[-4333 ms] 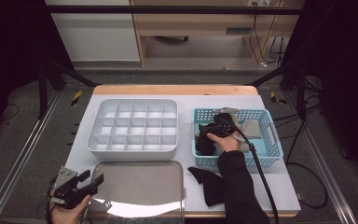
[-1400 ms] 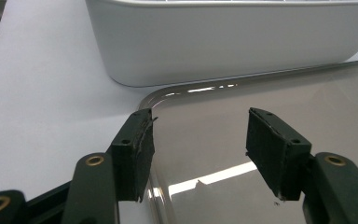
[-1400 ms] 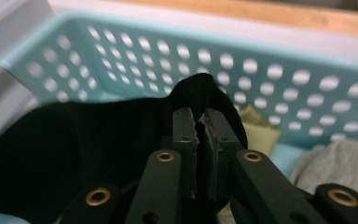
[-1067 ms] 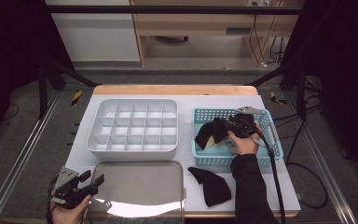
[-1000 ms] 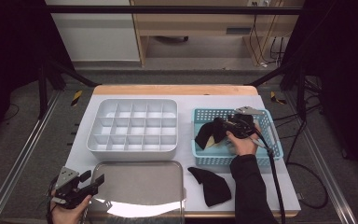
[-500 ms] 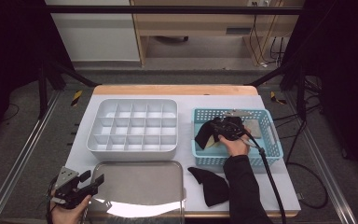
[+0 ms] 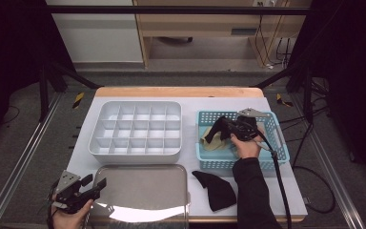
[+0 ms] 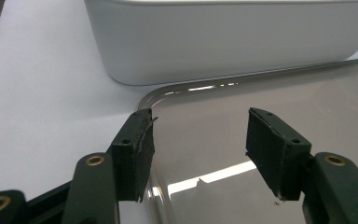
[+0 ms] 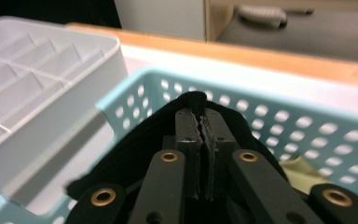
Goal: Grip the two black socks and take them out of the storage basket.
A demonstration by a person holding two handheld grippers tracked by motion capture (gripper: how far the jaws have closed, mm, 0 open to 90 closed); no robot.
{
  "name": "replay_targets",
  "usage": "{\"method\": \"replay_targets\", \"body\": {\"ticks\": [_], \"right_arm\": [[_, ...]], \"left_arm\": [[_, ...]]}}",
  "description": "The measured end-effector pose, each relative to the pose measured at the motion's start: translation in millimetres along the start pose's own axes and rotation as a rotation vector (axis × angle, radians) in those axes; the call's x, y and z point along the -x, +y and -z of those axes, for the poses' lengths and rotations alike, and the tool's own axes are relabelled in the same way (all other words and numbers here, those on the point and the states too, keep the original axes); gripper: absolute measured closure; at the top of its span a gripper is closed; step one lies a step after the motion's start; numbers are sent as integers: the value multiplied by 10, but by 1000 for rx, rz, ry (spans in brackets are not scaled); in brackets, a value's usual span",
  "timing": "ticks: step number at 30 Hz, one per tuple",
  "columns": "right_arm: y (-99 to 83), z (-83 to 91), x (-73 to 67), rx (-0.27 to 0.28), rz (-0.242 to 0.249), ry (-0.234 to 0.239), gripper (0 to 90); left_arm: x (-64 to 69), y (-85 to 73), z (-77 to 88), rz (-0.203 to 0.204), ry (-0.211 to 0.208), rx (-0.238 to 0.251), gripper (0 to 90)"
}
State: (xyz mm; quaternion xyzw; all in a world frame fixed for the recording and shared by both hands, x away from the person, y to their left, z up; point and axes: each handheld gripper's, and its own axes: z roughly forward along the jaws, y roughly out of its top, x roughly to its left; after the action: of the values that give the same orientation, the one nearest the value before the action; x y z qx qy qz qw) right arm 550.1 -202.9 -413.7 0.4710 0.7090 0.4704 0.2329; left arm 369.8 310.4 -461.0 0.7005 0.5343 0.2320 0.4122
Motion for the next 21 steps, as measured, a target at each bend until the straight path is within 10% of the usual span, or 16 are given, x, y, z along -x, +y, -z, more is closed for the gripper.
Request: {"method": "replay_targets", "body": {"ticks": [21], "right_arm": [[301,804,-143,190,40,66,867]], "left_arm": [[4,1,-2,3,0,-1,403]]}}
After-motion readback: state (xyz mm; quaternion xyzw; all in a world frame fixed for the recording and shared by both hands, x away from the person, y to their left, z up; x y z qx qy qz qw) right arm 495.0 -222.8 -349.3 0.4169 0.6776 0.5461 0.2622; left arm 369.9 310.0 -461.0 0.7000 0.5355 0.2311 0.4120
